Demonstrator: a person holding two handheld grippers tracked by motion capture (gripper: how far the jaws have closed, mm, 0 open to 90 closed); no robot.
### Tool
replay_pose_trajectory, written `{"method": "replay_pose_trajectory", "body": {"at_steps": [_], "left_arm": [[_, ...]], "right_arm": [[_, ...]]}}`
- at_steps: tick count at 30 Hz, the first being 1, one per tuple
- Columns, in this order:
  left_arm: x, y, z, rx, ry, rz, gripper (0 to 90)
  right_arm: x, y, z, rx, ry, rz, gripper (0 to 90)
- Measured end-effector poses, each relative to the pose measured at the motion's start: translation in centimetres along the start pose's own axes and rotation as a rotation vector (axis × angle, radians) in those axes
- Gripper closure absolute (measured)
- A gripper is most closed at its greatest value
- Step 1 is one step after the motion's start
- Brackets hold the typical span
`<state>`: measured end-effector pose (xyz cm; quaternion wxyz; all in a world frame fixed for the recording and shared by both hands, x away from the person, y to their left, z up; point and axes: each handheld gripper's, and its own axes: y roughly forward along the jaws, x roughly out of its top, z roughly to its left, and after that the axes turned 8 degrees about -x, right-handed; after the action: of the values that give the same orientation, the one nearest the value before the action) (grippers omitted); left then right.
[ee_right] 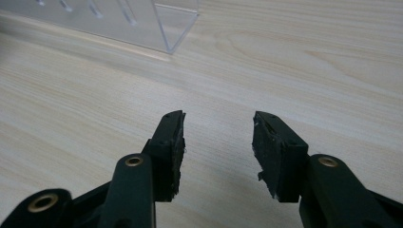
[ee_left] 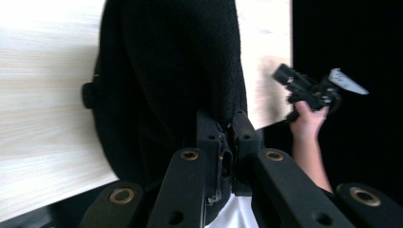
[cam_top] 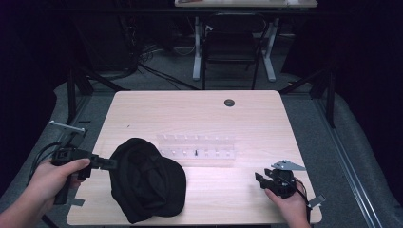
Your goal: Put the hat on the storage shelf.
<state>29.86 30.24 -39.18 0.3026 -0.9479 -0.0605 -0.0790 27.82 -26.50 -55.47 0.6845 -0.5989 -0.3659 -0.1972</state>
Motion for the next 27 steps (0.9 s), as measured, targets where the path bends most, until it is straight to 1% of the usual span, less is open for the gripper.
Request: {"method": "replay_pose_trajectory", "body": {"at_steps": [1,2,3,4,5,7,10,11,12,13,15,16,18,20,21,23,27], "left_arm": [[0.0,0.0,-0.1,-0.01,-0.002,-0.004,85.6],[0.1,-0.1,0.0,-0.029,-0.006,0.0,85.6],[0.1,-0.1,-0.1,-0.034,-0.009,-0.005,85.6],[0.1,-0.2,-0.1,-0.049,-0.01,-0.005,85.6],[0.2,-0.2,-0.2,-0.068,-0.018,-0.004,85.6],[0.2,-0.2,-0.4,-0.089,-0.03,-0.011,85.6],[0.3,-0.3,-0.6,-0.13,-0.033,-0.021,85.6],[0.3,-0.4,-0.7,-0.149,-0.037,-0.017,85.6],[0.4,-0.3,-0.8,-0.16,-0.038,-0.019,85.6],[0.4,-0.2,-0.9,-0.156,-0.036,-0.033,85.6],[0.4,-0.2,-1.1,-0.175,-0.037,-0.035,85.6],[0.5,-0.2,-1.2,-0.178,-0.03,-0.032,85.6],[0.5,-0.2,-1.3,-0.191,-0.034,-0.037,85.6],[0.5,-0.2,-1.6,-0.2,-0.028,-0.04,85.6],[0.6,-0.3,-1.8,-0.212,-0.027,-0.043,85.6],[0.6,-0.4,-2.1,-0.219,-0.018,-0.045,85.6],[0.8,-0.7,-2.7,-0.229,-0.004,-0.064,85.7]], "right_arm": [[0.0,0.0,0.0,0.0,0.001,0.0,53.7],[0.0,0.0,0.0,-0.003,0.003,0.0,53.7],[0.0,0.0,0.0,-0.006,0.003,0.0,53.7],[0.0,0.0,0.0,-0.007,0.004,0.001,53.6],[0.0,0.0,-0.1,-0.005,0.004,0.0,53.6],[0.0,0.0,0.0,-0.002,0.003,0.001,53.6],[0.0,0.1,0.0,0.0,0.007,-0.002,53.5],[0.0,0.1,0.0,0.0,0.007,-0.002,53.5],[0.0,0.1,0.0,-0.001,0.008,-0.001,53.5],[0.0,0.1,-0.1,-0.001,0.008,-0.002,53.5],[0.0,0.1,0.0,0.0,0.009,-0.003,53.2],[0.0,0.1,0.0,0.002,0.011,-0.001,53.1],[0.0,0.1,-0.1,0.001,0.01,0.0,53.0],[0.0,0.0,-0.1,-0.001,0.009,-0.003,53.0],[0.0,0.0,-0.1,0.001,0.008,-0.006,53.0],[0.0,0.0,-0.1,-0.001,0.008,-0.005,53.0],[0.1,0.0,-0.2,-0.001,0.006,-0.004,53.0]]}}
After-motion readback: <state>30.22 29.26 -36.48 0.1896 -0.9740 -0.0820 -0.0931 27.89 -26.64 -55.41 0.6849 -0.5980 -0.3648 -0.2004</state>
